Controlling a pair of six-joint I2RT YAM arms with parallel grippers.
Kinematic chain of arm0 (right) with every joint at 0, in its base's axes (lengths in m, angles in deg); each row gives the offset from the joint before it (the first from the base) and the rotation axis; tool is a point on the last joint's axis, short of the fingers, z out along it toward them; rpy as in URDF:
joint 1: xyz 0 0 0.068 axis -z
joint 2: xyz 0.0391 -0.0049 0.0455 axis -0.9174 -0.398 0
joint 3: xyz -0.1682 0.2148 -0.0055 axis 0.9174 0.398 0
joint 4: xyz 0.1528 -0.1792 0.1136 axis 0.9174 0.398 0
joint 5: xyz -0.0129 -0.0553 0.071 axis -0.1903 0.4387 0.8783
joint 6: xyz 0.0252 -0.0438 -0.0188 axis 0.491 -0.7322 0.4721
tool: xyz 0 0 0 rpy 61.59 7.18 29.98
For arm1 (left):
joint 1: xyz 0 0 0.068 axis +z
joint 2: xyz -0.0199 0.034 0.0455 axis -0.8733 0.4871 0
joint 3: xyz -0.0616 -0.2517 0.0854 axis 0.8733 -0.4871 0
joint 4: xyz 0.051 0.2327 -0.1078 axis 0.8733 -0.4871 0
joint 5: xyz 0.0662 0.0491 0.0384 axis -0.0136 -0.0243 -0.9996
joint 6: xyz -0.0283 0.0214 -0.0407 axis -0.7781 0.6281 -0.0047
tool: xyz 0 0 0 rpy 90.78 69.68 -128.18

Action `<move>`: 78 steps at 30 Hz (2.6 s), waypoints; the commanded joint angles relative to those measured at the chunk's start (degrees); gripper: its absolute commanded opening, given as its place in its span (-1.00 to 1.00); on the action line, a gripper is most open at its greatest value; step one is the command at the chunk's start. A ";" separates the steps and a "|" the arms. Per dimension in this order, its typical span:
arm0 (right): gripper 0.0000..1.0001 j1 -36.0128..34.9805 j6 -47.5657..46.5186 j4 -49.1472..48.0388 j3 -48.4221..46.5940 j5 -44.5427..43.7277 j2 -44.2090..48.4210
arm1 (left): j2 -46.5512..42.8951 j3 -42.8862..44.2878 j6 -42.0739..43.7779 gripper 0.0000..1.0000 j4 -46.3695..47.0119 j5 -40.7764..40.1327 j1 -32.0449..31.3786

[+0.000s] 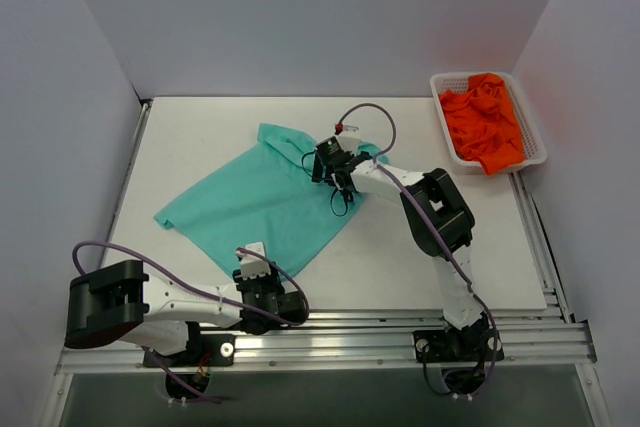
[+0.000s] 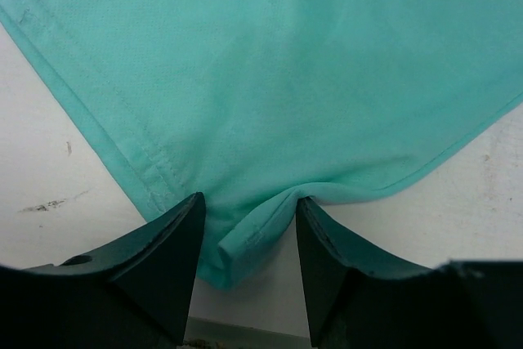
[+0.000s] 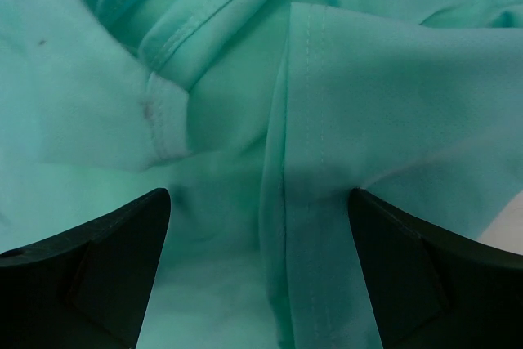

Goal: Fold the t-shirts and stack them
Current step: Move the tshirt to the center of the board

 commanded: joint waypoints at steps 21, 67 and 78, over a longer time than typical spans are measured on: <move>0.17 -0.04 2.68 10.60 -7.37 -13.78 -3.88 | -2.04 -2.25 -7.93 0.07 -4.35 -2.36 -1.05; -0.75 -0.04 3.73 14.29 -6.50 -18.53 -1.60 | 2.88 0.04 -11.27 0.07 -7.25 -2.27 -1.05; -0.70 0.04 3.91 14.47 -6.32 -19.67 -1.16 | 3.58 0.21 -12.33 0.06 -8.05 -2.19 -1.05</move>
